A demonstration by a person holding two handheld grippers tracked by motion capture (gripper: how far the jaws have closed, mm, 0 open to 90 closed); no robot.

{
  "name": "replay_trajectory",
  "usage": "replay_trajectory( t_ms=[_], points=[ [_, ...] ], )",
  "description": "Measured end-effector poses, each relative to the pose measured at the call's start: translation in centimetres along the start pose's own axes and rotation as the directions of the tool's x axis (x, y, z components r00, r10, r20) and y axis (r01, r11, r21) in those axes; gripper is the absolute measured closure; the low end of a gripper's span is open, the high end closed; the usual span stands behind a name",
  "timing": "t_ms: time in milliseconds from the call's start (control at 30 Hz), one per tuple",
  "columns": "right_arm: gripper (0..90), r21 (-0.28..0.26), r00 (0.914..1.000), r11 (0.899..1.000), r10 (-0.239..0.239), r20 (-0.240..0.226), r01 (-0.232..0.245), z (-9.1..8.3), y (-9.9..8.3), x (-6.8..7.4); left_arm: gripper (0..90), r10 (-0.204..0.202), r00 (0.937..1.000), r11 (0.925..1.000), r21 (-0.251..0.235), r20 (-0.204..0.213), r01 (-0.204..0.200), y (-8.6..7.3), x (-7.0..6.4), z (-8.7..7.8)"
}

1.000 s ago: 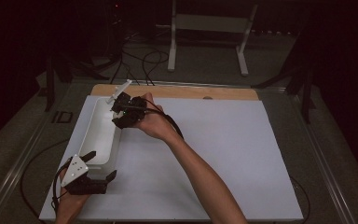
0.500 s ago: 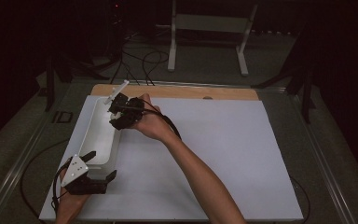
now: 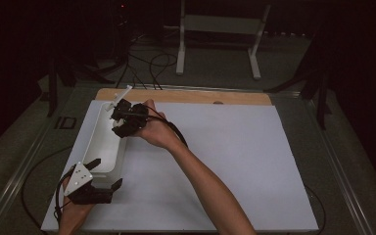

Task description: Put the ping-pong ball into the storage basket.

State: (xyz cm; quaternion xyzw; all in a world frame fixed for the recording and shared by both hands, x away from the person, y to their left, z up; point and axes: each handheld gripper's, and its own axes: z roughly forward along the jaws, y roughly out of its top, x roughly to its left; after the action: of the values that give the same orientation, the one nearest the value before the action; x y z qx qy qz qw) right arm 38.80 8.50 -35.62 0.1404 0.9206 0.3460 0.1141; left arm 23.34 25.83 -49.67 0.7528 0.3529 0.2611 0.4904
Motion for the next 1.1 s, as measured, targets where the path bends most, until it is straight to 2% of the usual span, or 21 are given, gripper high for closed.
replay_trajectory(
  t_ms=[1100],
  points=[
    [50.3, 0.005, 0.9994, 1.0, -0.014, -0.031, 0.014, 1.3, 0.6, 1.2, 0.0, -0.004, 1.0, 1.0, -0.002, 0.001, 0.004, 0.0, 0.0, 0.0]
  ],
)
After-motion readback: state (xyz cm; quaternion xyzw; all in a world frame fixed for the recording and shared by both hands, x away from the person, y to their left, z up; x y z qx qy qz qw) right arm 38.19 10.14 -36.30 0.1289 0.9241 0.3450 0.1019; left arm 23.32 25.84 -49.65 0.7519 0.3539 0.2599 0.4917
